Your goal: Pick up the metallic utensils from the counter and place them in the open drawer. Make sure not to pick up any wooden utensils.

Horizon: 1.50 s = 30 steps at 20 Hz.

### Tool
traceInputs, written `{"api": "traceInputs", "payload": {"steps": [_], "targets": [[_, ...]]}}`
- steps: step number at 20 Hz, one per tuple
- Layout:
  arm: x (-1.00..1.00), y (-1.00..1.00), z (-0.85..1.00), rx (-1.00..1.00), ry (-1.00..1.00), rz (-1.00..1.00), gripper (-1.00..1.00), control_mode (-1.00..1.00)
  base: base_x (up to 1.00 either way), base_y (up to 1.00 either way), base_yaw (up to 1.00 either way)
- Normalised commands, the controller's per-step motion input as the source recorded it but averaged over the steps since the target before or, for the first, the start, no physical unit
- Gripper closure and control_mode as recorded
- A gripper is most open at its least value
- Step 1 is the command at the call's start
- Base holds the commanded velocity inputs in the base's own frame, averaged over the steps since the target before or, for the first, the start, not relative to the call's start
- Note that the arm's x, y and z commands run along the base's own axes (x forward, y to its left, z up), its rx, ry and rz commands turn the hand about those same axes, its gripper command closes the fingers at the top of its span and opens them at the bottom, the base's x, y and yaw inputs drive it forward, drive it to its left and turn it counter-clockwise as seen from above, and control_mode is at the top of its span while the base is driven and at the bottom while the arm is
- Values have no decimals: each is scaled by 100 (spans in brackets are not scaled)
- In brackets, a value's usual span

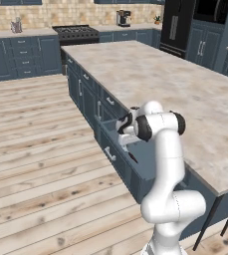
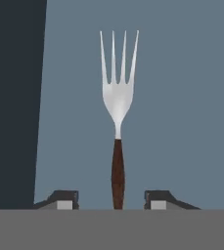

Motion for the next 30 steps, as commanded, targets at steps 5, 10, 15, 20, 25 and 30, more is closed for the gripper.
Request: {"api": "traceInputs", "payload": {"steps": [5,10,15,20,25,30], "targets": [[-39,0,63,0,0,-9,-100,-100,0,0,0],[-57,0,100,0,-2,-15,-100,-100,0,0,0],[-85,-10,95,0,0,0,-100,-100,0,0,0],[-100,4,22,4,-5,3,-100,-100,0,0,0],[-95,0,25,9,-20,-3,-100,-100,0,0,0],[-55,2,48,0,-23,-12,-100,-100,0,0,0]]}}
